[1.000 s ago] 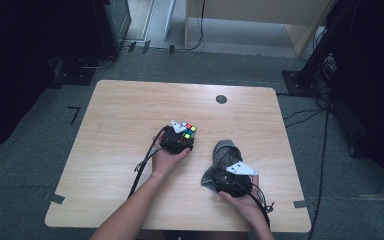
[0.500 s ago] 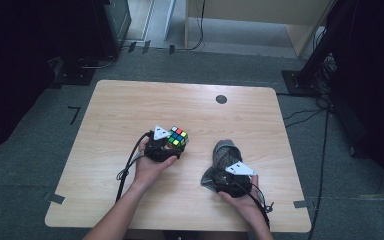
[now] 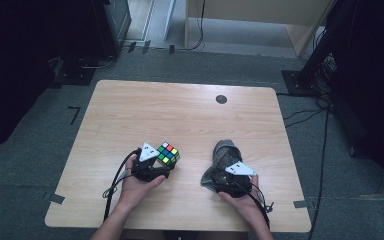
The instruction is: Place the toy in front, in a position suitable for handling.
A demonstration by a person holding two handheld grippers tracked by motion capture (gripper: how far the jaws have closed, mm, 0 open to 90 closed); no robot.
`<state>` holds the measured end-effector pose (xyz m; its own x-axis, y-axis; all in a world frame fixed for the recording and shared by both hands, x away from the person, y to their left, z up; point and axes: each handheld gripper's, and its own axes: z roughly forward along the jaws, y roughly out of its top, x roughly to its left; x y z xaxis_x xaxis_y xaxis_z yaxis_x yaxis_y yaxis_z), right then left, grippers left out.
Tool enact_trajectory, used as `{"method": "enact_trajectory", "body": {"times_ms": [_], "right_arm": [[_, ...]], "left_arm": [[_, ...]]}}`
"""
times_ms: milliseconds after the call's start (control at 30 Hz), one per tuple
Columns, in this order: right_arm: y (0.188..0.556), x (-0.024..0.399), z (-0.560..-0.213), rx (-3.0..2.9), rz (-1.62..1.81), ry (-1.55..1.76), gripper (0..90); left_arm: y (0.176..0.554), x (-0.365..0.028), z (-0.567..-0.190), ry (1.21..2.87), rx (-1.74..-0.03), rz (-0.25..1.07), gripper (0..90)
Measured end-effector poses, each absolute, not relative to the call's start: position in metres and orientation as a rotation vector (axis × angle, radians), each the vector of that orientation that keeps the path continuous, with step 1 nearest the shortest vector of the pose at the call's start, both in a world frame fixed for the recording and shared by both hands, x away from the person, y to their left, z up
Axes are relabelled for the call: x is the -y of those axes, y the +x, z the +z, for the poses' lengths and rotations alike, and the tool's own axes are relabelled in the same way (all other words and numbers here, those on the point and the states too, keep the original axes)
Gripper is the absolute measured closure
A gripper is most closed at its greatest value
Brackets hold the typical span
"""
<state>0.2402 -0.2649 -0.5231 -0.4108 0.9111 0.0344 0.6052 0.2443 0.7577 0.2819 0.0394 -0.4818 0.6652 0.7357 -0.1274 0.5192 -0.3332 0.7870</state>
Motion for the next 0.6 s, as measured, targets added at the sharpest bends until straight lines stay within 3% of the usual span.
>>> {"method": "enact_trajectory", "body": {"times_ms": [600], "right_arm": [[0.234,0.269,-0.516,-2.065,1.052,1.353,30.6]], "left_arm": [[0.260,-0.069,-0.491,1.999,-0.928,0.370,34.1]]}}
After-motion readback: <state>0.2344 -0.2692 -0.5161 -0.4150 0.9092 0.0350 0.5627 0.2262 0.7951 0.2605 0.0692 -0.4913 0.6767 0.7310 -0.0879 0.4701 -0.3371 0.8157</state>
